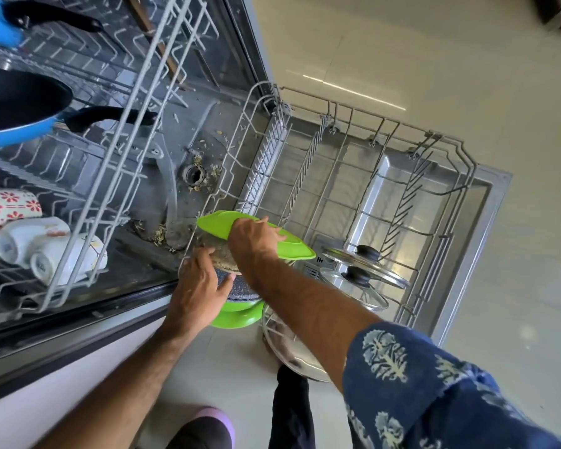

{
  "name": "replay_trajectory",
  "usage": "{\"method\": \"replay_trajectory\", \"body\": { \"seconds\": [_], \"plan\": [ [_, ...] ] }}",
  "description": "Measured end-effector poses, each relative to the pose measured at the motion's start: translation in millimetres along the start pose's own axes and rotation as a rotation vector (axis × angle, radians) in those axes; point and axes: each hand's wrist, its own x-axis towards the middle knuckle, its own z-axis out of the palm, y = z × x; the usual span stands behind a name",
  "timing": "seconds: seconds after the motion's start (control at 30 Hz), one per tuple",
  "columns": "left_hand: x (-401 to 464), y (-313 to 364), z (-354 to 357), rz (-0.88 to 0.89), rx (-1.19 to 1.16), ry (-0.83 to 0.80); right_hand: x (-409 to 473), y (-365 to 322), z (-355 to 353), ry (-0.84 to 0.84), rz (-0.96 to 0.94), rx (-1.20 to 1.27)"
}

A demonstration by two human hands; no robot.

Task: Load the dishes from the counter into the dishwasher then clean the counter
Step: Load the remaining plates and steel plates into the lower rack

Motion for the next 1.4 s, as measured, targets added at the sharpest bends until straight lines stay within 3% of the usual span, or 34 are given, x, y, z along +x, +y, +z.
{"method": "replay_trajectory", "body": {
  "seconds": [0.43, 0.57, 0.73, 0.87, 1.17, 1.4],
  "plan": [
    [0, -4, 1, 0.016, 0.024, -0.032, 47, 5, 26, -0.062, 0.123, 0.076],
    [1, -6, 2, 0.026, 0.036, -0.04, 39, 14, 15, -0.036, -0.075, -0.076],
    [-7, -7, -1, 0.076, 0.093, -0.051, 12, 51, 4, -0.051, -0.24, 0.276],
    [-27, 10, -18, 0.07, 0.116, -0.064, -37, 75, -4, -0.017, -0.304, 0.329],
    [-134, 86, -125, 0.023, 0.23, -0.077, -209, 65, -109, 0.039, -0.516, 0.022],
    [-267, 112, -214, -0.189, 0.15, 0.025, -326, -3, -169, 0.12, -0.901, -0.249]
  ]
}}
